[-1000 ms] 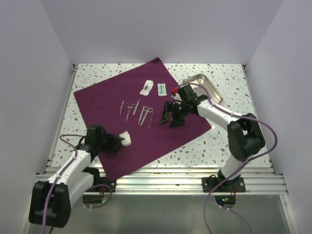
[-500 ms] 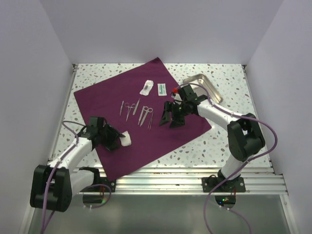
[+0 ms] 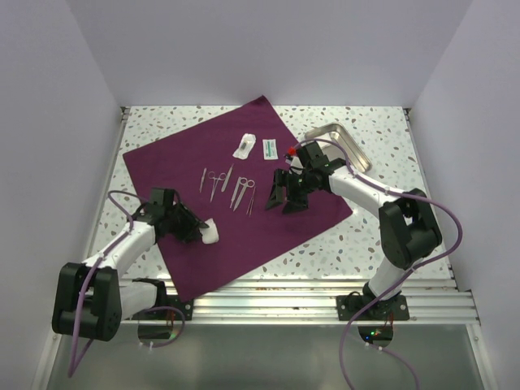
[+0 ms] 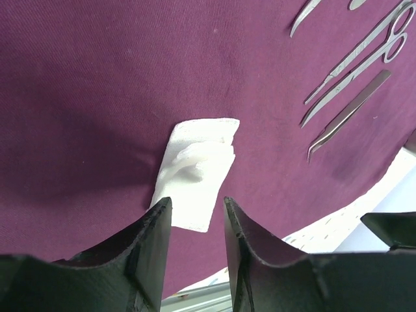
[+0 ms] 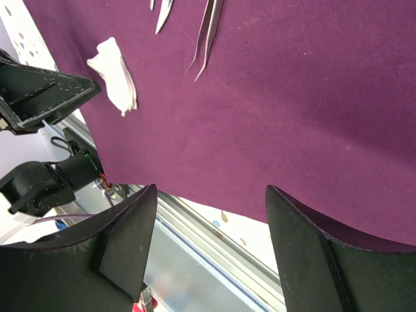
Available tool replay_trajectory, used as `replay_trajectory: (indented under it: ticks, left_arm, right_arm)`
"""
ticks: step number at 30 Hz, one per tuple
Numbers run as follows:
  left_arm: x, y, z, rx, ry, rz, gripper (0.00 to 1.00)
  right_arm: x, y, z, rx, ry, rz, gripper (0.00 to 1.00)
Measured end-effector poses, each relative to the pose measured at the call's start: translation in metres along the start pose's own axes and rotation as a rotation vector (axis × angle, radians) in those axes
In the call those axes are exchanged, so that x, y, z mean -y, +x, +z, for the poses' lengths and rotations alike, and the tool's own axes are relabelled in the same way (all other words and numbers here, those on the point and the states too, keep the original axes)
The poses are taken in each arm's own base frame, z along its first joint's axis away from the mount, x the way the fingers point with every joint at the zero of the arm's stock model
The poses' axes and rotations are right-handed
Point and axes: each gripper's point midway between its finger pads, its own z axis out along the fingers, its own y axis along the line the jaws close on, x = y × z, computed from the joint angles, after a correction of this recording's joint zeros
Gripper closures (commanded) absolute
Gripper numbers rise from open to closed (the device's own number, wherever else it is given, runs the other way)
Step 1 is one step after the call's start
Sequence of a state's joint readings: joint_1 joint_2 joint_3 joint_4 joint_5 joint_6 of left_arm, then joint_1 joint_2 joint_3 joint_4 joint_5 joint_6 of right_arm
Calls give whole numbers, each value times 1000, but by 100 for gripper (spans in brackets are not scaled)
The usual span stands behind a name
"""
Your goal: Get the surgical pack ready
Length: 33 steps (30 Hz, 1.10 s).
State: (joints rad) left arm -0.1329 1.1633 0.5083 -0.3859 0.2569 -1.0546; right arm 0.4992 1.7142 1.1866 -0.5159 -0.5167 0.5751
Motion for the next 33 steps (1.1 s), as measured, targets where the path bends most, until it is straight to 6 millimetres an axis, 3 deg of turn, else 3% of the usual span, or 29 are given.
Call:
replay_trajectory:
  ticks: [15,20,33]
  left_arm:
    - [-24,21,7,-67,-121,14,56]
    - [-20,20,8,-72,-124,13,50]
    - [-8,20,18,-101,-129,18,55]
  right_arm:
    - [2,1,2,-5,3,4,29]
    - [4,1,4,-12,8,8,29]
    - [8,3,9,-26,17,16,29]
